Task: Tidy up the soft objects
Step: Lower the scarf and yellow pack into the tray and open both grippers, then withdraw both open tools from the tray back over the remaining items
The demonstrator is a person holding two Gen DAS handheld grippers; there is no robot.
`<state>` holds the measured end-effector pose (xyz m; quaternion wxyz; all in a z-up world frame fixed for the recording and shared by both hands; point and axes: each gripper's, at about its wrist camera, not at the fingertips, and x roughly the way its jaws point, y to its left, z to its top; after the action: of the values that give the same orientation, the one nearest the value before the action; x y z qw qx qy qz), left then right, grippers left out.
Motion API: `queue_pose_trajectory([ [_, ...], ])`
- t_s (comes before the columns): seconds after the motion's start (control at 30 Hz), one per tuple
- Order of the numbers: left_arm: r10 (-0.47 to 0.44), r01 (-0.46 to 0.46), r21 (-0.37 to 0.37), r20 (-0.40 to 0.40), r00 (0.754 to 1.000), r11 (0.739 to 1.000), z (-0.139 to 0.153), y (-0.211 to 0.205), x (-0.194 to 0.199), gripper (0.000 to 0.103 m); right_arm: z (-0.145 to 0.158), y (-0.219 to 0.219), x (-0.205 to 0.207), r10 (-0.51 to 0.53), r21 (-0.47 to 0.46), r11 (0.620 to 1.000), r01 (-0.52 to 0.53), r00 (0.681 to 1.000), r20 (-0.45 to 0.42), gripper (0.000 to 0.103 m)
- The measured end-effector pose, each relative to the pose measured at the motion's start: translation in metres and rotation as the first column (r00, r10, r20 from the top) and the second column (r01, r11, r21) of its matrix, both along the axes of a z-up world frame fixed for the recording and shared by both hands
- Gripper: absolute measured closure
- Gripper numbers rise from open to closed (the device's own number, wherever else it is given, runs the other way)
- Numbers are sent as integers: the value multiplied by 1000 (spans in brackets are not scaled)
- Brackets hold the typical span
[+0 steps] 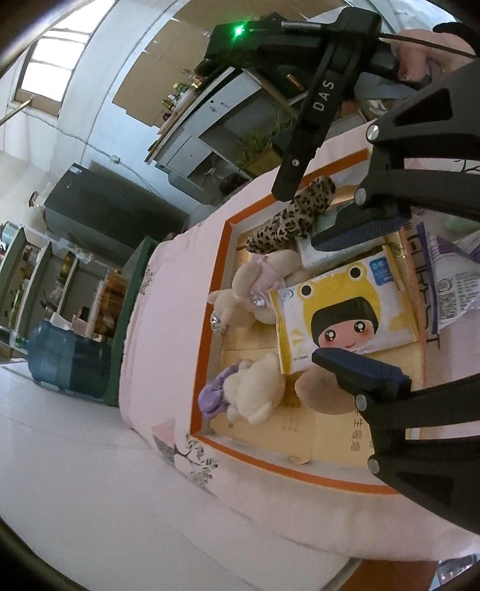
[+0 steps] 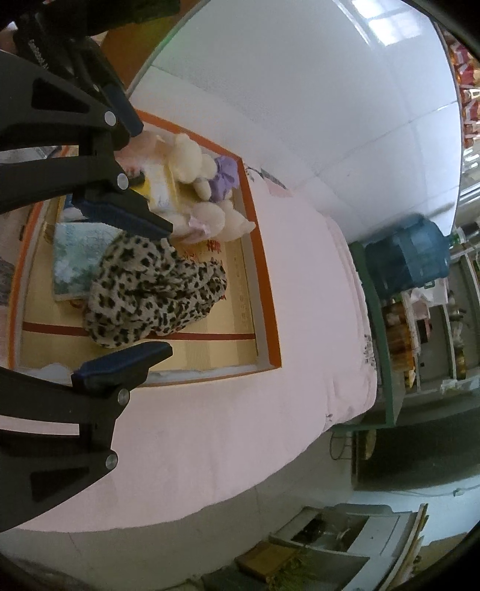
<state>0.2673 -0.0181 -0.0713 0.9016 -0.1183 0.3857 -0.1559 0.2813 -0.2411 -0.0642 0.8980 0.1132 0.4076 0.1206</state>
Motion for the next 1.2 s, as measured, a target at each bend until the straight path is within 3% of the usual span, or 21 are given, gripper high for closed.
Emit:
queue_pose_trajectory([
  [0.4, 15, -26, 125, 87, 996, 992, 24, -3, -39, 49, 26, 9, -48, -30, -65, 997, 34, 997, 67, 43],
  [1.2, 28, -39, 142, 80, 996, 989, 24, 14, -97, 49, 37, 24, -128, -35, -108, 993, 43, 996, 81, 43],
])
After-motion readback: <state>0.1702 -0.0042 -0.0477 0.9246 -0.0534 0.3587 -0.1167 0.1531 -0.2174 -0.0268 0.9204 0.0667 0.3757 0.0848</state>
